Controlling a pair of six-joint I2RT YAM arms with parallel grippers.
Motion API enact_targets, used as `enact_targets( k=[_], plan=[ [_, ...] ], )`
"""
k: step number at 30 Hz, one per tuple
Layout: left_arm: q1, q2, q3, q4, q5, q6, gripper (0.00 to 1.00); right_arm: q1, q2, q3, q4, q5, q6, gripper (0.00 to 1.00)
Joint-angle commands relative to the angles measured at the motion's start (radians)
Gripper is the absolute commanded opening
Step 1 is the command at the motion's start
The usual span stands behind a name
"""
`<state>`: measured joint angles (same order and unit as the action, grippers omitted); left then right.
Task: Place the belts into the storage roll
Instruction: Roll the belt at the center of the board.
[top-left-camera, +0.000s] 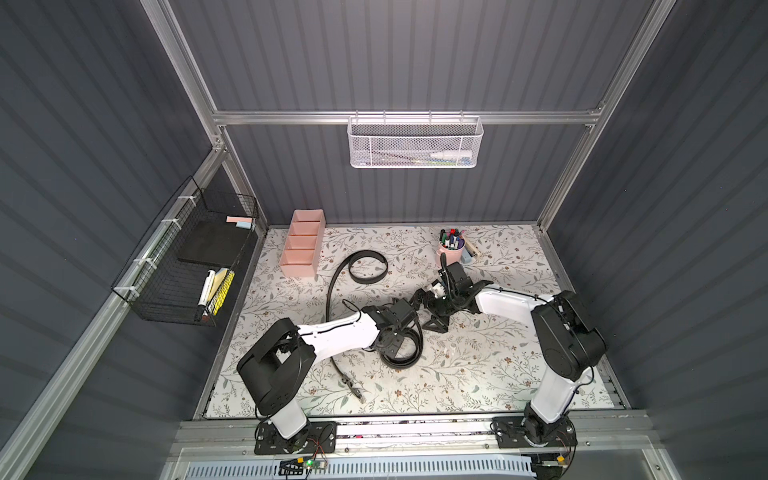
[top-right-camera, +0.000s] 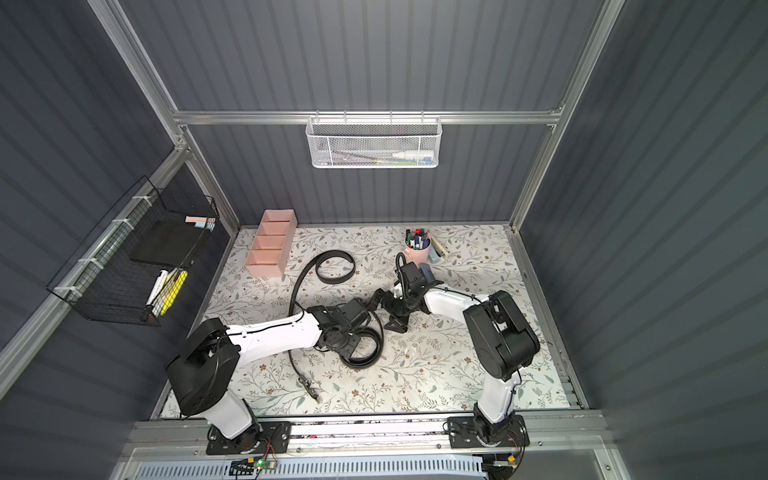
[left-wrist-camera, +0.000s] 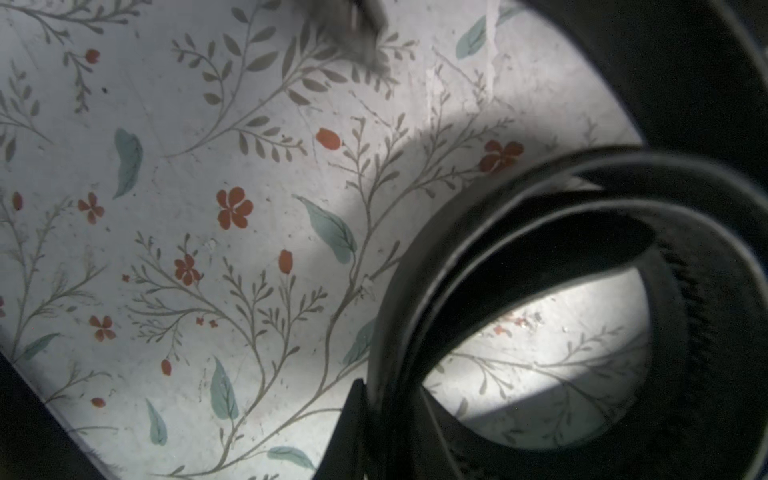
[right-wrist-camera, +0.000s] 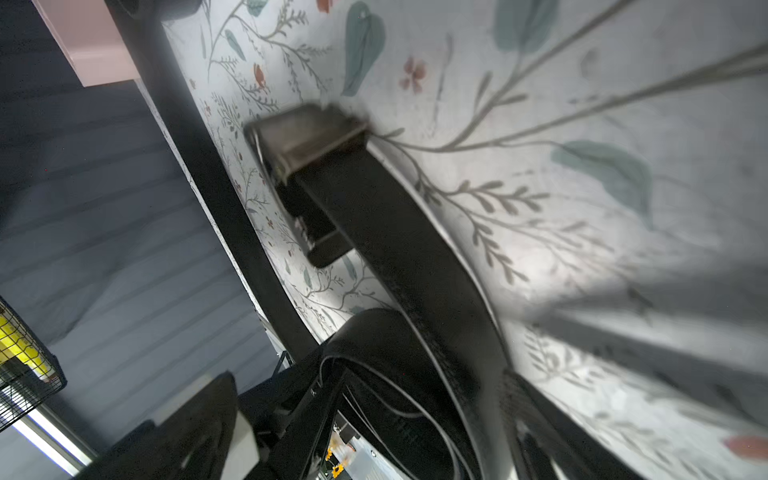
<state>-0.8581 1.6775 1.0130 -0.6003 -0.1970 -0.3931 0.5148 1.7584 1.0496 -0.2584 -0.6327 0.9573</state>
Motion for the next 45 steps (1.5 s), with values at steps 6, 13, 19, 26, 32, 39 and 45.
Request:
enact_targets(
  k=[6, 13, 19, 26, 32, 39, 45],
  plan=[
    [-0.058, 0.086, 0.004, -0.044, 0.084, -0.024, 0.15, -0.017, -0.281, -0.145, -0.244, 0.090, -0.068, 0.88],
    [-0.103, 0.111, 0.021, -0.035, 0.085, -0.038, 0.15, 0.054, -0.364, -0.299, -0.189, 0.056, -0.014, 0.82],
    [-0.134, 0.134, 0.045, -0.036, 0.088, -0.038, 0.15, 0.069, -0.311, -0.315, -0.139, 0.077, -0.002, 0.73],
    [-0.165, 0.173, 0.070, -0.035, 0.090, -0.031, 0.15, 0.091, -0.152, -0.207, -0.189, 0.127, -0.076, 0.61],
    [-0.173, 0.184, 0.076, -0.028, 0.096, -0.017, 0.15, 0.123, -0.055, -0.126, -0.339, 0.230, -0.152, 0.42],
    [-0.173, 0.174, 0.085, -0.018, 0.118, -0.012, 0.16, 0.169, 0.023, -0.088, -0.410, 0.360, -0.201, 0.25],
    [-0.173, 0.135, 0.084, -0.016, 0.190, -0.054, 0.23, 0.194, 0.059, -0.049, -0.463, 0.454, -0.237, 0.14]
  ],
)
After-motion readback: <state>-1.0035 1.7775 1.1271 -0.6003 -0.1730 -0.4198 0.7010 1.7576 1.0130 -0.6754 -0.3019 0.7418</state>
